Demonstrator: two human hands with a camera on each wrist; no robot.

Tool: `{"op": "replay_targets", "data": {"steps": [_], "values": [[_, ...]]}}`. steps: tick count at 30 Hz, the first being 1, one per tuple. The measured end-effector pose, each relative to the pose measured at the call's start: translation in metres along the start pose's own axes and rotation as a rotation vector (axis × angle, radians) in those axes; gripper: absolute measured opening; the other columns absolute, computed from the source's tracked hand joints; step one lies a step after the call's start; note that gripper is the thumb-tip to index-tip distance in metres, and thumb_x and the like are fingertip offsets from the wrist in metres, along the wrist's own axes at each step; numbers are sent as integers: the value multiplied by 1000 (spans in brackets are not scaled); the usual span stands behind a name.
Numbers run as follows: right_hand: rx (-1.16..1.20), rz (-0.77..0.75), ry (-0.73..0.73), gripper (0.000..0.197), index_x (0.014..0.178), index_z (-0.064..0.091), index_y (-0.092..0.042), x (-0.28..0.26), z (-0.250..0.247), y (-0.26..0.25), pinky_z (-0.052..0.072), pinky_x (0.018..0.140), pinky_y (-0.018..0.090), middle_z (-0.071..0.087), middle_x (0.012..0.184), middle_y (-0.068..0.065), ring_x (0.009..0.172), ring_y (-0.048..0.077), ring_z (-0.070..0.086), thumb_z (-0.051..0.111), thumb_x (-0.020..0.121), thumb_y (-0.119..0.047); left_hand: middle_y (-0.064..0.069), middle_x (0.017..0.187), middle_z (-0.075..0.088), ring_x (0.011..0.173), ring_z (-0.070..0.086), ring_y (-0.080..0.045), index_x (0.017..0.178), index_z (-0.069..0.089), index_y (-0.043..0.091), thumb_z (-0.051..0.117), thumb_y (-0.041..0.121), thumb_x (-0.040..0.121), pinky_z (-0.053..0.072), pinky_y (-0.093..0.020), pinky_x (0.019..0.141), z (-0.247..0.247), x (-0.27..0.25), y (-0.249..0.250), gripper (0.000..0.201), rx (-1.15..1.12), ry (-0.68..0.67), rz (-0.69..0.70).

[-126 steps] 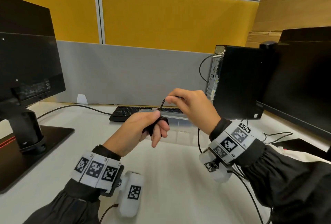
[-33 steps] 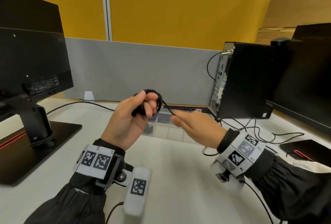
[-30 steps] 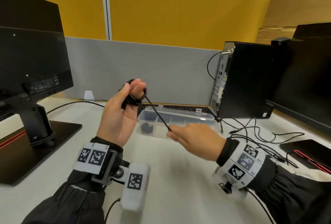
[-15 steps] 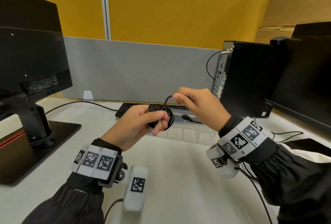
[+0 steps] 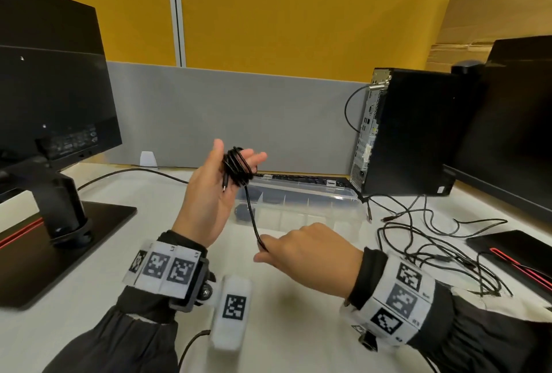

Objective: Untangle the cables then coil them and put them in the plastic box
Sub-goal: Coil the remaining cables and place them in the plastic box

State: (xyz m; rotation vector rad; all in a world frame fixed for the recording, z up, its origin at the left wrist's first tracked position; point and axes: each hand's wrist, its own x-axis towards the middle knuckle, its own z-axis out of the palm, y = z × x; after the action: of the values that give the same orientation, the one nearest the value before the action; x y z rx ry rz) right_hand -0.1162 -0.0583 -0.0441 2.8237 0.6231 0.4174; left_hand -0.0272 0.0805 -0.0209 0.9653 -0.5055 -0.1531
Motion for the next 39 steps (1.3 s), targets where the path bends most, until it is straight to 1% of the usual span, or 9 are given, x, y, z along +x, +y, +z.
{"op": "replay_targets", "data": {"steps": [7,10,12,15,20,26,31,36,39], "values": [[87,178,367,38,81,56,-25,1,-41,21,15,36,22,50,55,-9,48,19,53,28,88,-48,-6,82,72,94,65,-21,73,73,16,38,72,76,42,-41,100,-3,-3,-12,66,601,-249,-117],[475,265,511,30,79,59,-23,4,-35,51,38,51,28,48,58,-10,54,8,45,48,89,-48,-3,58,60,73,61,-13,77,64,6,60,39,82,48,-26,77,6,-14,-11,34,518,-488,-156],[775,348,579,22,72,61,-17,3,-29,58,30,51,20,43,53,-4,49,6,35,66,83,-36,1,49,52,60,54,-9,73,60,5,59,18,87,45,-17,67,12,-19,-12,19,433,-560,-181],[1174,404,438,14,79,63,-15,-4,-18,47,26,43,12,41,47,-11,41,2,32,58,90,-23,-1,47,46,51,48,-7,59,63,18,50,18,87,44,-16,61,16,-23,-15,31,274,-551,-239],[1629,395,130,50,82,61,-10,-15,-7,35,13,41,17,22,59,-1,45,6,17,32,95,-48,-1,44,45,38,46,-4,50,61,17,58,26,88,46,-16,55,22,-25,-23,38,104,-422,-293],[1660,360,112,45,96,51,-10,-23,15,28,18,39,16,33,67,12,46,7,18,47,88,-54,-3,40,51,43,47,-9,54,61,8,56,22,84,41,-22,60,23,-20,-40,34,378,-320,-277],[1628,416,125,13,101,56,-18,-23,18,27,17,39,18,32,52,-9,46,8,19,52,94,-28,-2,44,46,50,46,-9,82,75,9,60,40,72,44,-17,59,17,-16,-48,36,480,-199,-252],[1642,515,191,20,104,59,-13,-23,20,30,15,40,19,29,52,-9,46,7,20,51,95,-28,-1,77,63,74,54,-7,91,70,21,55,47,83,44,-25,74,17,-17,-55,31,681,-324,-166],[1639,542,206,24,103,59,-10,-25,24,33,16,38,18,27,54,-6,44,6,20,48,96,-30,2,73,47,58,43,-4,93,56,10,45,34,95,38,-20,56,21,-20,-50,27,717,-406,-230]]}}
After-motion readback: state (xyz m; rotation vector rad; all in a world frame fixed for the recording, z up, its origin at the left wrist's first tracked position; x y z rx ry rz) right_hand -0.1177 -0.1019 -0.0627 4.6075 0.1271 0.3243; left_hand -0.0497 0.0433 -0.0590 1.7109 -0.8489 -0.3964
